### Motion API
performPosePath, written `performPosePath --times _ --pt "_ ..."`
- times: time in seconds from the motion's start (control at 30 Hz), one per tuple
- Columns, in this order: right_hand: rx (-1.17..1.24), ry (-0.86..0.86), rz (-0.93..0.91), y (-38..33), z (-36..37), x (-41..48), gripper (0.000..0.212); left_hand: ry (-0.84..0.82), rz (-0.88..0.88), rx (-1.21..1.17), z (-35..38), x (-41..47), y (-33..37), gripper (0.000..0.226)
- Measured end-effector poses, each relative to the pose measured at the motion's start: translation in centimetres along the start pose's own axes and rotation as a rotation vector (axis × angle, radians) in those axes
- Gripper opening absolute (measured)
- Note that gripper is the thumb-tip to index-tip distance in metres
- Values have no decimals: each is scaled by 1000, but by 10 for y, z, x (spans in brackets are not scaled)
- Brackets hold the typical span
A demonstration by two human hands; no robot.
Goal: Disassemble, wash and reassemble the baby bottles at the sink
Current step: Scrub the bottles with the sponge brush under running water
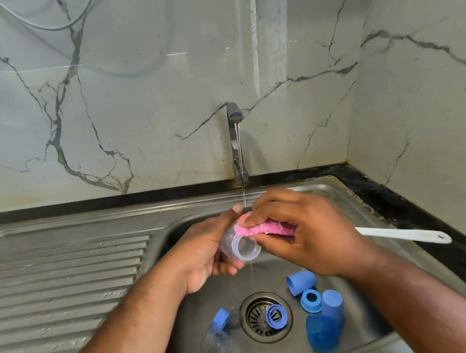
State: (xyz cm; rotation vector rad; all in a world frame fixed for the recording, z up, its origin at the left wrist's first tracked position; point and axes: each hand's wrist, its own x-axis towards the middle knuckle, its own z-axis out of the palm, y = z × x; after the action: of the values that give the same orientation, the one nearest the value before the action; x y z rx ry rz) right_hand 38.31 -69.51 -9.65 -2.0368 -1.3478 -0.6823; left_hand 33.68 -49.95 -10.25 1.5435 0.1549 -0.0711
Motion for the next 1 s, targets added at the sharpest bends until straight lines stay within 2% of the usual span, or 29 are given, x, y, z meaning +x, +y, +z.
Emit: performPosePath --times 0.13,0.23,0.33,0.57,0.87,1.0 --pt "-6 144 199 2 -5 1 15 -176 18 -183 -8 0 5 43" --pt "28 205 323 5 -14 2 15 -199 86 -292 -13 2 2 44" --pt "69 189 314 1 -16 3 17 -210 118 -225 -13 1 -1 44" --pt "306 172 310 -6 -17 4 15 -207 26 -121 -14 -3 6 47" --pt "308 39 198 -11 -16 3 22 -123 -37 140 -16 -7 7 50" --pt "307 -41 296 -11 -15 3 38 -86 -92 165 -18 -6 6 56"
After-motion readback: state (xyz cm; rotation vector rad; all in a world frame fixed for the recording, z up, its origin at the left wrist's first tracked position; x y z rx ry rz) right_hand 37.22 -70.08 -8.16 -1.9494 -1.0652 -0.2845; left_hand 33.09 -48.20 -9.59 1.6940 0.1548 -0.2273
